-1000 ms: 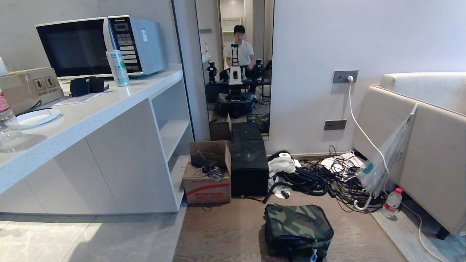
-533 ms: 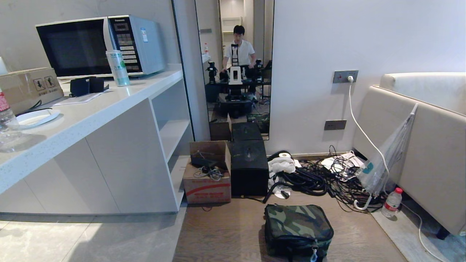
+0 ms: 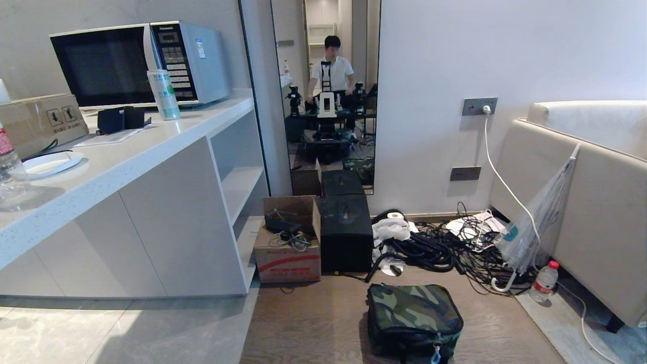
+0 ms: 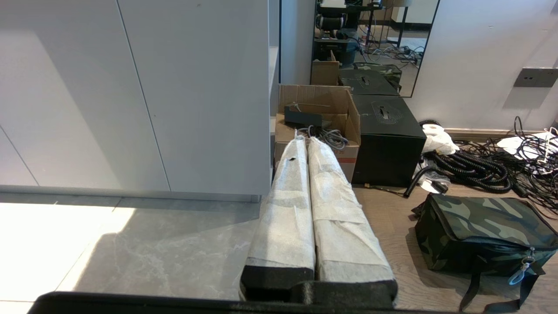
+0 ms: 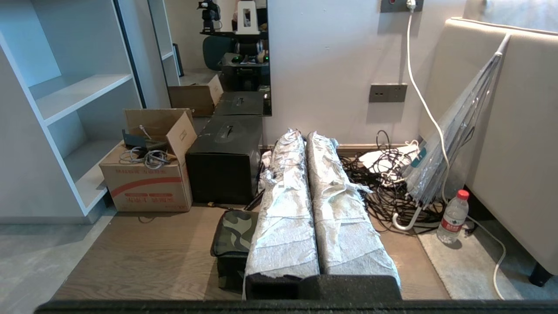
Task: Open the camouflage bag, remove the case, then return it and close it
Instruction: Open the top of the storage box
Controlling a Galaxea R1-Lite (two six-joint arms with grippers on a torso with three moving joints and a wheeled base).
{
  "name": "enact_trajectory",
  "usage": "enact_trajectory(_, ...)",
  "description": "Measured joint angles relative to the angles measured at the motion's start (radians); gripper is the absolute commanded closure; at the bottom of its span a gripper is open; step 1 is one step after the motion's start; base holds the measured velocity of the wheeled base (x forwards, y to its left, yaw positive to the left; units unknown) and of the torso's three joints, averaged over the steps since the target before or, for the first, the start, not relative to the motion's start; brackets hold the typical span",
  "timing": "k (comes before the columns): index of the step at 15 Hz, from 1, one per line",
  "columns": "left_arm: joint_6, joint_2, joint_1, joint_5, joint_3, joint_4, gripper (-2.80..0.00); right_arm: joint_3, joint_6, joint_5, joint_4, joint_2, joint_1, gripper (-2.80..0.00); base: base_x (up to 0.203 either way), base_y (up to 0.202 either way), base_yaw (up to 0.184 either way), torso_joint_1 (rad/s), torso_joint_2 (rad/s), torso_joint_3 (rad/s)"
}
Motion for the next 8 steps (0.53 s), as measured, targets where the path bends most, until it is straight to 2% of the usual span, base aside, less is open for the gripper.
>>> enact_trajectory(5,-0.002,0.0,0.0,0.0,0.0,0.0,0.0,0.0,0.0,0.0,0.0,0.0,0.0,0.0,0.0,0.0,0.0,0.001,0.0,-0.009)
enact_trajectory(8,-0.002,0.0,0.0,0.0,0.0,0.0,0.0,0.0,-0.001,0.0,0.0,0.0,0.0,0.0,0.0,0.0,0.0,0.002,0.0,-0.154)
